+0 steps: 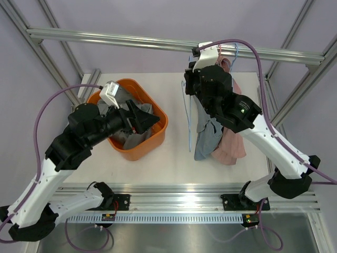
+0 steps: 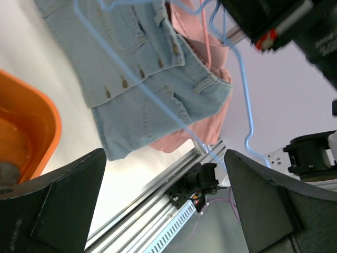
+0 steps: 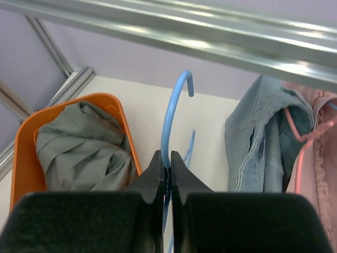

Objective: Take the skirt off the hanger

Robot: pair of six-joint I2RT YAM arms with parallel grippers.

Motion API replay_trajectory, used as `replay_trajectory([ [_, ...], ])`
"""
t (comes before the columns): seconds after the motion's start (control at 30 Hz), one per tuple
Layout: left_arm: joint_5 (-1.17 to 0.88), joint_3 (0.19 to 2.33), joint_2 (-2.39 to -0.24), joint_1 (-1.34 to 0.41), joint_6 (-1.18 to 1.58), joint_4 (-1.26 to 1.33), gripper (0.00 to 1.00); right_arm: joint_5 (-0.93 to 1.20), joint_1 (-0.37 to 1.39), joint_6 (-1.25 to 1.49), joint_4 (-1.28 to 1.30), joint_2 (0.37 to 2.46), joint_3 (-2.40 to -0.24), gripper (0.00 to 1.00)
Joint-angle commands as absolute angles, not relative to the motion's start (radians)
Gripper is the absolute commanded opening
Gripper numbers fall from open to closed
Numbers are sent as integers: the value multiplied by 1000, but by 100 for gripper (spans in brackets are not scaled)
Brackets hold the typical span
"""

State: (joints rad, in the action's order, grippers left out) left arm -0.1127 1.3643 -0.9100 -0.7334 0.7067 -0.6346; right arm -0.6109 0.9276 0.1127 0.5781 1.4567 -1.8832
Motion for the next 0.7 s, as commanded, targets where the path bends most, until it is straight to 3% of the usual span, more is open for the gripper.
replay_trajectory([
  [0.0, -26, 1313, -832, -736, 684, -586, 99, -557, 893, 25, 402, 1466, -1873, 0],
  [0.2, -31, 1204, -779, -736, 647, -583, 99, -529, 885, 6, 301, 1494, -1878, 0],
  [0.67, -97, 1065, -753, -738, 647, -463, 99, -506, 807, -11, 336, 1589, -2031, 0],
])
